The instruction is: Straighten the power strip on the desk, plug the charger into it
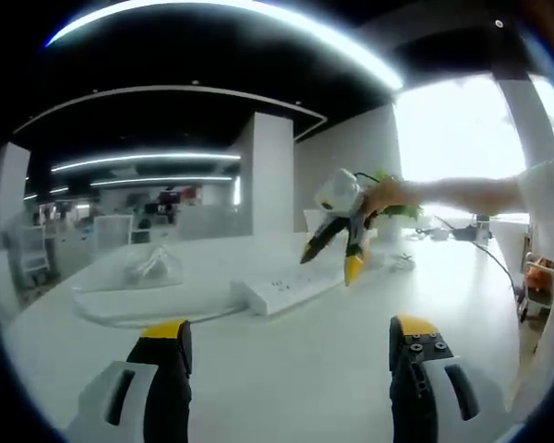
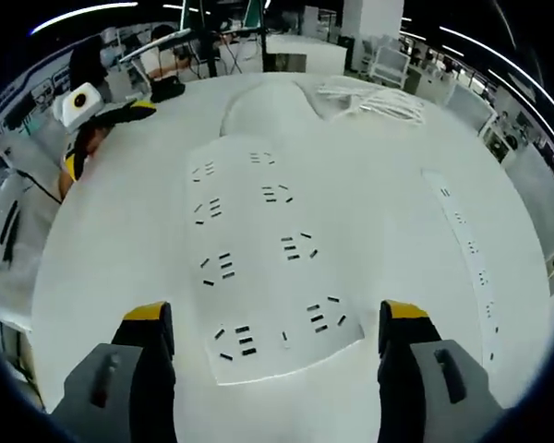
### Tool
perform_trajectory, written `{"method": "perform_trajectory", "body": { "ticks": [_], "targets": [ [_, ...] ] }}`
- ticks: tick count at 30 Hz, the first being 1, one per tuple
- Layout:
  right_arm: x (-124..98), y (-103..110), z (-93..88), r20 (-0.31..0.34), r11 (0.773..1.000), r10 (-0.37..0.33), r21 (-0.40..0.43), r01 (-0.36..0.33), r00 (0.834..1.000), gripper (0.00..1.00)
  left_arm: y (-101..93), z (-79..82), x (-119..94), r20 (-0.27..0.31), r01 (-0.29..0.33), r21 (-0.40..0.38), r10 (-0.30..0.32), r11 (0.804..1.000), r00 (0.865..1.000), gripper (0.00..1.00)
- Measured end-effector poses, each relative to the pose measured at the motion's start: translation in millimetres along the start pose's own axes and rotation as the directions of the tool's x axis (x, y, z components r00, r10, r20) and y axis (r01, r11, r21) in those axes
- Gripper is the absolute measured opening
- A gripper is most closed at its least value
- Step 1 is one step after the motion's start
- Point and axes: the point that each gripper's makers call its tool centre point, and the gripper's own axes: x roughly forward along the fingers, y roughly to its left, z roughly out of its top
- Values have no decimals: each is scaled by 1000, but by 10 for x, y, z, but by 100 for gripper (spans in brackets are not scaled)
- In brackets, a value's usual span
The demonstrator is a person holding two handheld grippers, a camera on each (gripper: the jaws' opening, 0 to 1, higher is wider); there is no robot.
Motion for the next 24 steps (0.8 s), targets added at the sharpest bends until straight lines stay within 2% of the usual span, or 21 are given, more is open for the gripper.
{"method": "perform_trajectory", "body": {
  "ticks": [4,5,10,16,24],
  "targets": [
    [42,14,-42,-15,1000,5,-2,-5,1000,86,-3,-4,7,-1,1,0,-1,1000,1000,91],
    [55,32,-40,-9,1000,15,23,-15,1000,86,0,-7,9,-3,1,0,-1,1000,1000,91],
    [72,29,-37,2,1000,9,10,-9,1000,83,12,-24,11,-8,-3,-1,3,1000,1000,91],
    [83,10,-11,18,1000,-7,30,7,1000,75,18,-13,4,-2,-3,-4,3,1000,1000,91],
    [58,-18,-24,41,999,-18,37,17,999,74,25,-24,-4,-5,-6,-4,6,1000,1000,91]
  ]
}}
